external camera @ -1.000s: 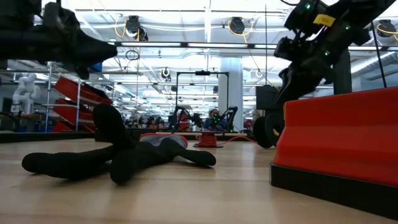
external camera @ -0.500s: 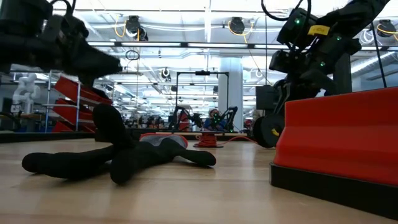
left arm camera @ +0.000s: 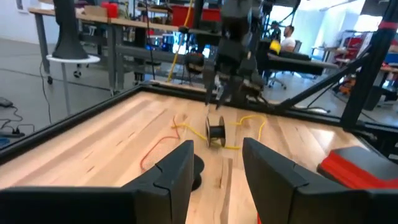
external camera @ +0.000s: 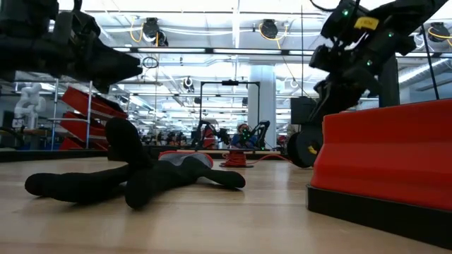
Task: Coil cords
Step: Coil the yellow wire onto the black spool
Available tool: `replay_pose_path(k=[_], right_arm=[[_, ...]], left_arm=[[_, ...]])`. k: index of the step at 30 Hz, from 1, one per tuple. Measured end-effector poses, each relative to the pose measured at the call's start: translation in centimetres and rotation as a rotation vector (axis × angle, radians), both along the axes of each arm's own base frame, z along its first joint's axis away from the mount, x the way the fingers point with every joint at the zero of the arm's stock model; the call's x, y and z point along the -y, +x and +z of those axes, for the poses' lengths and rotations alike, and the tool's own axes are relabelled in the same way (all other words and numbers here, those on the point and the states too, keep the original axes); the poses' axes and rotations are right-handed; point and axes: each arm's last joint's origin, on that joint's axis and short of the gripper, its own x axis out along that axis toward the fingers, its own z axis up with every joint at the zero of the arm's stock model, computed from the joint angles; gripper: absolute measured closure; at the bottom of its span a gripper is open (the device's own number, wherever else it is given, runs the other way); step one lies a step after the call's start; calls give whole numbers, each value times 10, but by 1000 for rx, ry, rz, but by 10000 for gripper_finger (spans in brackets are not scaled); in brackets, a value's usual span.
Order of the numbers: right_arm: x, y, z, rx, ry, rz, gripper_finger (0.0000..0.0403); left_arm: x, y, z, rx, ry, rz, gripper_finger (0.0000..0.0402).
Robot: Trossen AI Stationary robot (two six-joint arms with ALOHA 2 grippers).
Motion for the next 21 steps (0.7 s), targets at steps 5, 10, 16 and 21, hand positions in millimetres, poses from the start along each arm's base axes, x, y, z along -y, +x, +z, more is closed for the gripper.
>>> replay_pose_path(k=[5,10,16,21], right_arm=[[-3,-2,4,36,91,41,307],[-3,3,-6,-9,115,45,307],[-2,12,-23,-69,137,65,307],[0,21,-35,-86,132,74,312]], left_arm=[[0,2,-5,-35,-20,1,255],[0,5,-8,-56,-33,-14,255],[1,8,-13,-87,-51,-20,255],[1,9,-15,-105,-49,-20,256]])
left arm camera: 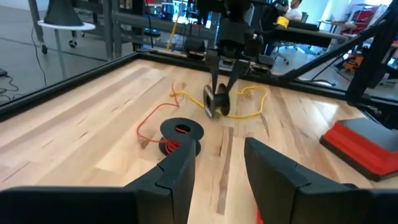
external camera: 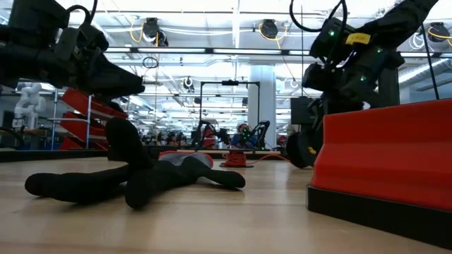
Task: Coil cords
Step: Coil the yellow wire onto the black spool
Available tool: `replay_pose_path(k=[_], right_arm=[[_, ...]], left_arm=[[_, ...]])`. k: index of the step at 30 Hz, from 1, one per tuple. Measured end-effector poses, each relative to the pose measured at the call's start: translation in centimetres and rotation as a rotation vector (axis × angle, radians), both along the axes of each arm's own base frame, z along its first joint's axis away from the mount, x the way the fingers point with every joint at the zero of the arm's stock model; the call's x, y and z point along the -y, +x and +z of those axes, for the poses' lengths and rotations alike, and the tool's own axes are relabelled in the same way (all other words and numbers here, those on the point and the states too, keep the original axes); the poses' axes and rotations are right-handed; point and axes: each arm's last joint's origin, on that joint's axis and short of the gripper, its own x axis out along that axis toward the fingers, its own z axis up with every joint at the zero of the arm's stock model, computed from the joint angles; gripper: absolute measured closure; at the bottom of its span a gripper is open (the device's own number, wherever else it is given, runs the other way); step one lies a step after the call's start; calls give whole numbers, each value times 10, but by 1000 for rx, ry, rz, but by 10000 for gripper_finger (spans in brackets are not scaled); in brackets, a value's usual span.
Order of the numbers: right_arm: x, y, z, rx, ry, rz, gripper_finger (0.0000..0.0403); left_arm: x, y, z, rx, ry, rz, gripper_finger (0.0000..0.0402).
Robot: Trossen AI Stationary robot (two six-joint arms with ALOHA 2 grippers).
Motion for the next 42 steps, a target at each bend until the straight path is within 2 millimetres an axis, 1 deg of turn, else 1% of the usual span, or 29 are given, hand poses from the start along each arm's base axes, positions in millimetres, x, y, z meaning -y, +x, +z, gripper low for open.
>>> replay_pose_path(k=[2,5,6,9,14,18,20,24,27,30,33,37,39,42], right_arm=[[-1,4,-2,20,-6,9,329],[-5,11,-2,70,-25,44,381],[-7,13,-1,89,-33,57,391],[-11,18,0,134,-36,72,399],[-19,25,8,229,-34,81,402],[-25,35,21,309,-41,104,402],[-27,39,28,345,-47,113,403],[-31,48,43,392,-89,114,403],[-33,51,49,405,-122,108,403],[-36,52,50,395,-130,124,403],[-41,49,48,342,-124,149,403],[-48,46,47,307,-117,174,403],[-51,46,48,319,-117,181,403],[-52,48,51,357,-119,184,403]], left_arm=[[0,1,1,17,4,-1,256],[0,3,2,34,6,-1,256],[0,3,2,39,9,-2,256],[0,7,3,30,26,-4,256],[1,23,9,4,50,-22,256],[2,44,18,20,74,-73,256],[4,58,21,15,91,-94,256],[10,93,24,-14,131,-125,256],[14,119,24,-33,154,-142,256],[18,138,26,-31,175,-124,256],[17,145,25,-45,195,-51,256],[16,145,26,-50,225,20,256],[16,145,26,-43,224,7,256],[18,150,27,-34,217,-46,256]])
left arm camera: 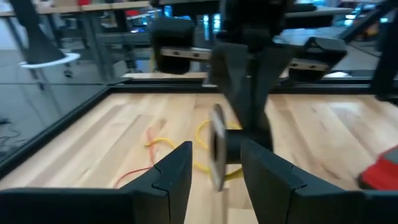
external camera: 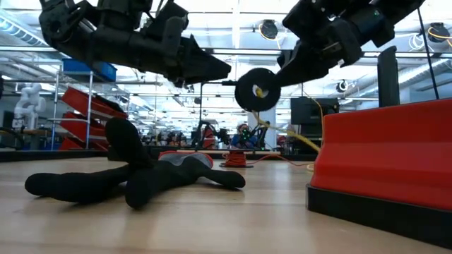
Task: Coil cords
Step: Coil the yellow wire onto the black spool
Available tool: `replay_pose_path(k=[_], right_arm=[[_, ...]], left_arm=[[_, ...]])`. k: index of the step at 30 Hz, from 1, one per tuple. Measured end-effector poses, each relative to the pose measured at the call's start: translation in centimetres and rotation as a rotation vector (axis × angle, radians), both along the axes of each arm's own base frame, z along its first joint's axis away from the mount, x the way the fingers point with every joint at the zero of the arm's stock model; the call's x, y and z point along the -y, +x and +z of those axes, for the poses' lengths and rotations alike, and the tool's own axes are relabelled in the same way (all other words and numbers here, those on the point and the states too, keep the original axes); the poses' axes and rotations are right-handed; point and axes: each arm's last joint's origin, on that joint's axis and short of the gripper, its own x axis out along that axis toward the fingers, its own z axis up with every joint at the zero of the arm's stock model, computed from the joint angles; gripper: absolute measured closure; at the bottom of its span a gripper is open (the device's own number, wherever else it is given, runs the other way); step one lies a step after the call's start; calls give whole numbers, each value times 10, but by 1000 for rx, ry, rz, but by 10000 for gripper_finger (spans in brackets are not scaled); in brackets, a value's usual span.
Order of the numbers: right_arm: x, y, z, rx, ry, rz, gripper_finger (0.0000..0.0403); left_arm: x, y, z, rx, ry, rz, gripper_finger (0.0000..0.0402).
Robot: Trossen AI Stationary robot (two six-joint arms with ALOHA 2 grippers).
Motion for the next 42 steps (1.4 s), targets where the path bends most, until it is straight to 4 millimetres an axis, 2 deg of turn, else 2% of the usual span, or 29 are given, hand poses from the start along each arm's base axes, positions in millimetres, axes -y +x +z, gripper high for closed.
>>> replay_pose_path(k=[8,12,17,23,30,35,42], right_arm=[[0,2,4,45,5,6,403],[0,1,2,25,5,-1,403],[0,1,1,13,6,3,402],[-3,0,1,9,17,14,402],[-3,0,0,-2,25,7,400],[-1,-2,-3,-46,1,-50,356],[0,-8,-11,-136,-20,-119,268]], left_arm=[[2,23,-9,-30,-10,-27,256],[1,29,-14,-52,-20,34,264],[-1,29,-14,-46,-20,30,305],[-2,29,-14,-49,-3,-32,388],[-2,30,-14,-53,41,-49,397],[-3,29,-9,-48,65,-47,398],[-3,22,12,-24,91,-61,400]])
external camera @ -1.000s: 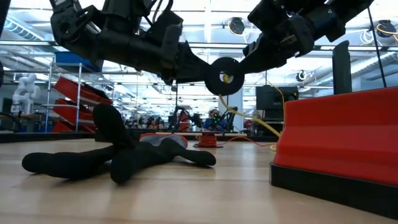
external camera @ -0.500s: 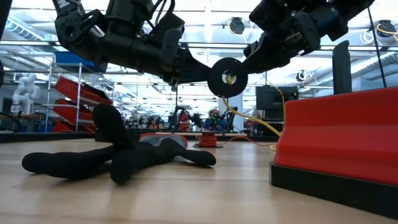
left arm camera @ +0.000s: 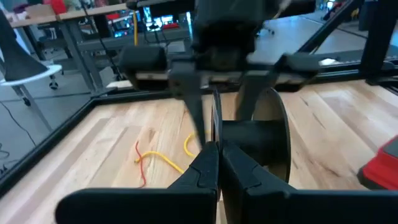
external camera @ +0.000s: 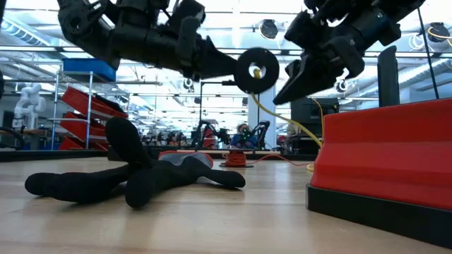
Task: Coil cords
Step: Coil the yellow wire onto the black spool
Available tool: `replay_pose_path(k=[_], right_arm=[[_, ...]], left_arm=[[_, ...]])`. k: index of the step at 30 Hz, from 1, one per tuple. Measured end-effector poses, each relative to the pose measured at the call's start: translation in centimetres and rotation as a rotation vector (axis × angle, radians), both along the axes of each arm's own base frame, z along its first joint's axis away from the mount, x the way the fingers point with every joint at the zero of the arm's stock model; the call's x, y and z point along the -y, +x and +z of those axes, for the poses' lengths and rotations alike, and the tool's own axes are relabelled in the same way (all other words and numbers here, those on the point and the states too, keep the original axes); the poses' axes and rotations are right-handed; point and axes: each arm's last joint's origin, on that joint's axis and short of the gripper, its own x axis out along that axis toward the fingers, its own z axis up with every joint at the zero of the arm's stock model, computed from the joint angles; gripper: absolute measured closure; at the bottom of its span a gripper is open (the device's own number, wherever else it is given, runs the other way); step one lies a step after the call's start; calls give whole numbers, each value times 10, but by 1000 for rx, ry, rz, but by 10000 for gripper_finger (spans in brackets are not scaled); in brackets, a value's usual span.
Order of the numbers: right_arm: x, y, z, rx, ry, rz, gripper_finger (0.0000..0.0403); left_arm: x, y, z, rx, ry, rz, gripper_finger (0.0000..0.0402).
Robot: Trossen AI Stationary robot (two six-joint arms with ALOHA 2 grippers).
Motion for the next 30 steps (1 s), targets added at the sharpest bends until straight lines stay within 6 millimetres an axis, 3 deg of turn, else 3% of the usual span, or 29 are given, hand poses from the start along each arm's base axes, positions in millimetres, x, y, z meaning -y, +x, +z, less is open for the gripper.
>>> replay_pose_path(k=[6,17,30], right_arm=[[0,-2,-3,-35,26,-12,247],[0,-3,-5,-31,36,-11,268],[3,-11,-47,-5,29,-53,289]], left_arm=[[-2,-13,23,1,13,23,400],[-2,-27,47,32,35,28,401],[-2,-27,48,40,34,30,401]])
